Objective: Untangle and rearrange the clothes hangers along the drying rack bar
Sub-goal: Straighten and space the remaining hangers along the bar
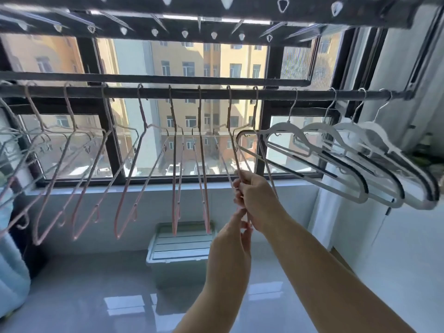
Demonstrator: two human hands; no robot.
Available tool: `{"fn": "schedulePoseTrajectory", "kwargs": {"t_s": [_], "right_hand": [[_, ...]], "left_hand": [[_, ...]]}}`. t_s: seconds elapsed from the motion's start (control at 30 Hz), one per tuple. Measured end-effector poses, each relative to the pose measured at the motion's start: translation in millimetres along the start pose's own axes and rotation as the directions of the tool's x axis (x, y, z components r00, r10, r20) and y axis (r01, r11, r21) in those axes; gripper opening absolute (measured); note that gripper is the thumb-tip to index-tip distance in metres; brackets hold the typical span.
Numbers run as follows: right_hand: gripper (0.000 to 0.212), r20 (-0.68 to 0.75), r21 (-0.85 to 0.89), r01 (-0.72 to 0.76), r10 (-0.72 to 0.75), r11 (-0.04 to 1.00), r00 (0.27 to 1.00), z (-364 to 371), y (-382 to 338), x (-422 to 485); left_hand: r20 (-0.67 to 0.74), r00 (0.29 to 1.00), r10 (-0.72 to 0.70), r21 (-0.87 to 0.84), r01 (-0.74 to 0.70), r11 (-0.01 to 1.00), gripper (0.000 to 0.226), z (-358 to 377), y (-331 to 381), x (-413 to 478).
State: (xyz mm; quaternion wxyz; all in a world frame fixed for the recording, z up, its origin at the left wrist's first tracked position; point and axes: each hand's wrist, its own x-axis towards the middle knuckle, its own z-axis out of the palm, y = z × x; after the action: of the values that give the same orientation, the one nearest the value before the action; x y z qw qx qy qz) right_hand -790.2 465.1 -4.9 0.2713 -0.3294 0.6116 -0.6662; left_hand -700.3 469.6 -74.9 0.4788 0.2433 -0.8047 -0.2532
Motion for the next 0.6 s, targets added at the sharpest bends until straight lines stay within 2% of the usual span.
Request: {"fn": "schedulePoseTrajectory", "kwargs": {"t_s": [0.2,0.6], "right_hand": [[0.032,-0.014,-0.021,0.026,-0.027,0.999,1.000,-12,1,5],[0.031,0.053,-0.020,0.028,-0.027,0.999,0.998,-14,0,1]], "left_hand": [[-0.013,1.000,0.018,-0.043,-0.018,0.999,0.034,5,7,3],[-0.030,1.000,-0.002,-0.044,0.001,0.999,0.032,11,6,2]]}}
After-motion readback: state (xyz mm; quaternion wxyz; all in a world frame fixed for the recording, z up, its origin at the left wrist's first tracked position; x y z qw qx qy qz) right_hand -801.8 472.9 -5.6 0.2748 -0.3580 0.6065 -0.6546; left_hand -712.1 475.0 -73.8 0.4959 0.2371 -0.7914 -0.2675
